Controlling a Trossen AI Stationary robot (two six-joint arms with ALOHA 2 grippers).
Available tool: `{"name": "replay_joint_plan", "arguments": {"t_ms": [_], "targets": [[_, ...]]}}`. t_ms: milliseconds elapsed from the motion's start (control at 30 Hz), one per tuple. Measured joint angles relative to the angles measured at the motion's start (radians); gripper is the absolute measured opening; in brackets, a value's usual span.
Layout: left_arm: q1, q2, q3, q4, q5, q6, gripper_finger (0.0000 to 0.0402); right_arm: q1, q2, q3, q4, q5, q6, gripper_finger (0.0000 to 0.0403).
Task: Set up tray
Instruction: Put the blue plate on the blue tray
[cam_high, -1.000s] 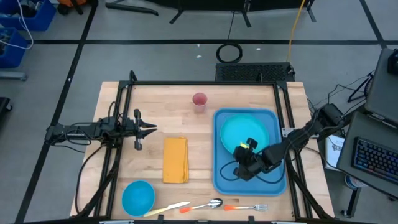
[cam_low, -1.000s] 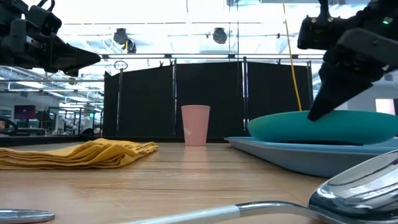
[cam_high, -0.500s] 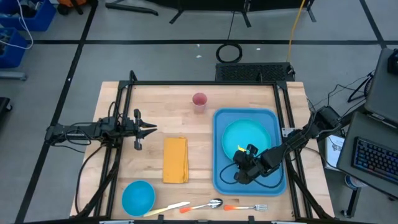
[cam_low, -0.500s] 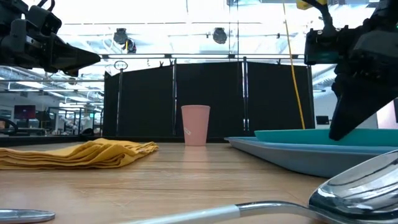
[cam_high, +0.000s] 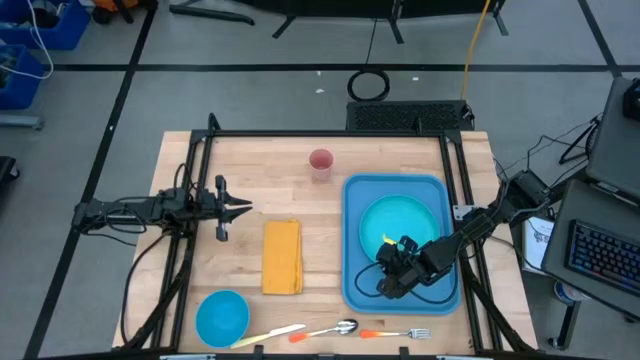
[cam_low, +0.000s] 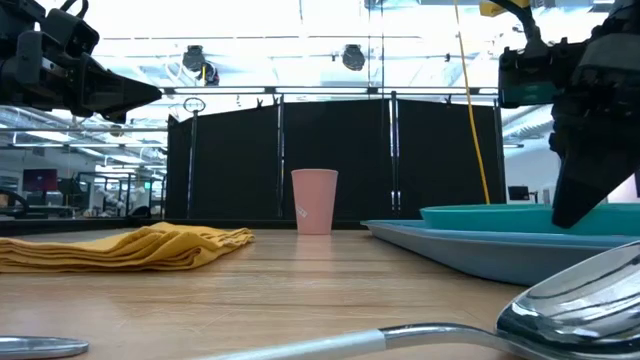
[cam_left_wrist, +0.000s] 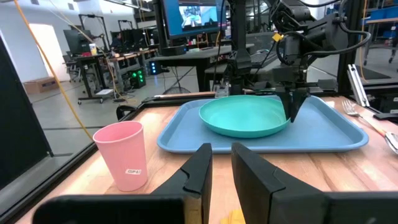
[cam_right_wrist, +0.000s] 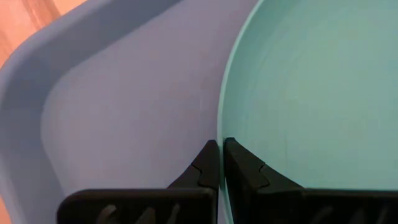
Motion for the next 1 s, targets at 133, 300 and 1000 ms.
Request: {"name": "replay_joint_plan", "arguments": {"t_ms": [133,300,1000], "targets": [[0.0,0.0,0.0,0.0,0.0,0.0,0.0067,0.0,-0.015,-0.002,-0.002,-0.012,0.0,0.0],[0.0,0.0,0.0,0.0,0.0,0.0,0.0067,0.0,-0.033,-0.003,-0.008,-0.04,0.001,0.0],[0.0,0.0,0.0,0.0,0.0,0.0,0.0067,0.0,-0.032,-0.006,0.036,-0.06,-0.012,0.0076]]}}
